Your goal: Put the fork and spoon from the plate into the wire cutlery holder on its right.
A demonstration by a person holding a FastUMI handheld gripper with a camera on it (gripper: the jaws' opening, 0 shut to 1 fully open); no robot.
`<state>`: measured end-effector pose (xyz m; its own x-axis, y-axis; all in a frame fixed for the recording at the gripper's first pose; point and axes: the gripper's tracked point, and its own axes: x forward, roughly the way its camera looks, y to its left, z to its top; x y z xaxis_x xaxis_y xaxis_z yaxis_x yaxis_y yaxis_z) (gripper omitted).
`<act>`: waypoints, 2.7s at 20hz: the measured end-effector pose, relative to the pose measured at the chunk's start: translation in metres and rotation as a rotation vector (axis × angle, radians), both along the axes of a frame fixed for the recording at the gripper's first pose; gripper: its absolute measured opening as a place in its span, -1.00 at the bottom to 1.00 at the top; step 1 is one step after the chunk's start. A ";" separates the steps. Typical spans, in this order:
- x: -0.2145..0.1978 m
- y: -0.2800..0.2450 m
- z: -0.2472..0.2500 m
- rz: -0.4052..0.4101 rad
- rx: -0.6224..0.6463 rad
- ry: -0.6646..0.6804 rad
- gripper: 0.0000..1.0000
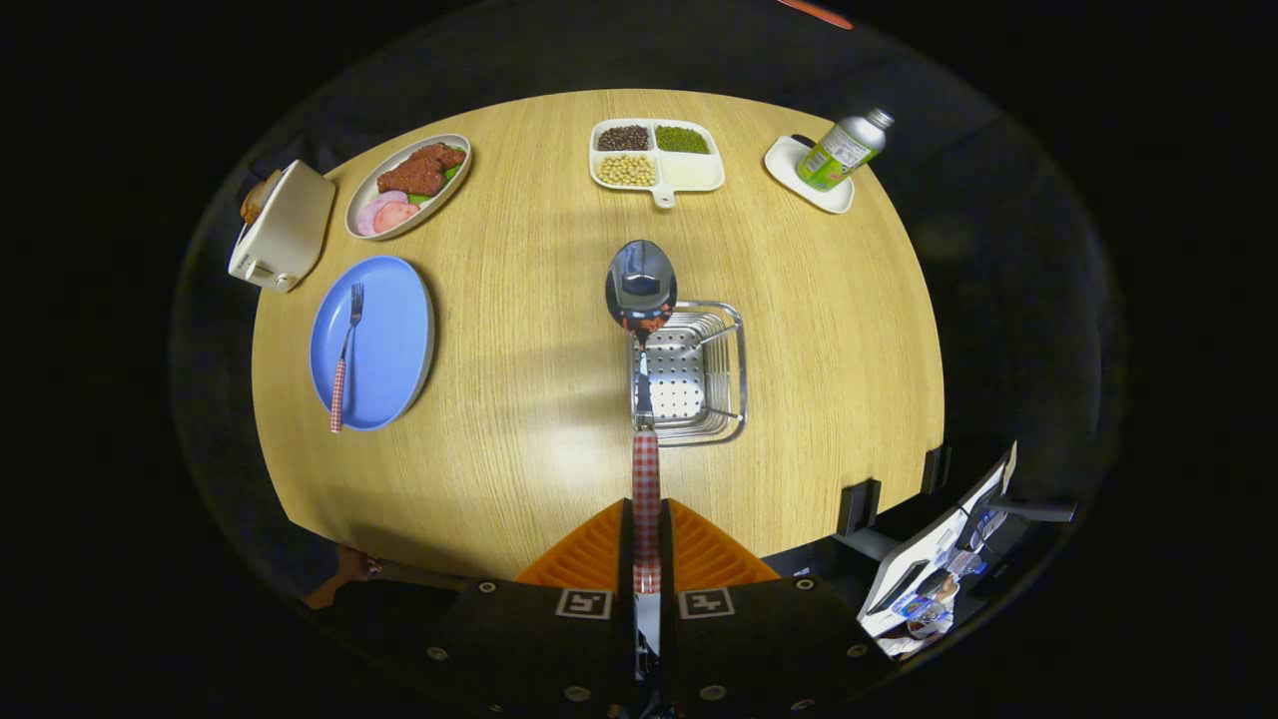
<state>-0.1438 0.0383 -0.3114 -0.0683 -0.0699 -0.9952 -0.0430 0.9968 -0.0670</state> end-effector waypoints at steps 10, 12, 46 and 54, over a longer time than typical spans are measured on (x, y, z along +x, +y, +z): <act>-0.019 -0.039 0.000 0.161 0.063 0.227 -0.80; -0.018 -0.042 -0.001 0.172 0.072 0.281 -0.80; 0.069 0.047 0.014 0.131 0.323 0.122 0.86; 0.069 0.150 -0.001 0.221 0.384 0.046 0.98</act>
